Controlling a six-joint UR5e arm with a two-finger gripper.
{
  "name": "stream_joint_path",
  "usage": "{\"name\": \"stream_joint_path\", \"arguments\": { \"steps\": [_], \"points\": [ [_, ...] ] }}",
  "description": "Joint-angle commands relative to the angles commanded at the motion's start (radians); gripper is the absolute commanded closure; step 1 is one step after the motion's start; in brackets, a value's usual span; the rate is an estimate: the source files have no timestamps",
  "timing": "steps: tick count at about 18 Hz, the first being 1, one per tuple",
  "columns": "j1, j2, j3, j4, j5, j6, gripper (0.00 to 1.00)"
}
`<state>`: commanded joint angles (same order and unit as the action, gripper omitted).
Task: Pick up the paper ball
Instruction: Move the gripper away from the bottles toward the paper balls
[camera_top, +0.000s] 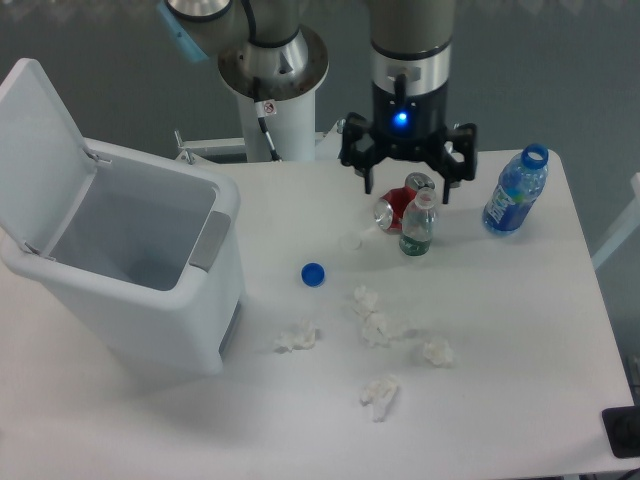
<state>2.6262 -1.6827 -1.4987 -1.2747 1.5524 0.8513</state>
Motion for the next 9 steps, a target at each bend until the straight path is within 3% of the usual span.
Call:
{"name": "stream_joint_path", "arguments": {
  "steps": [3, 6, 9],
  "points": [
    [0.02, -0.015, 0.003, 0.005, 0.0, -0.002, 0.0],
    [0.021, -0.026, -0.011, 0.052, 0.005, -0.005, 0.0],
    [0.043, -0.025, -0.066, 0.119, 0.003, -0.015, 0.0]
  ]
}}
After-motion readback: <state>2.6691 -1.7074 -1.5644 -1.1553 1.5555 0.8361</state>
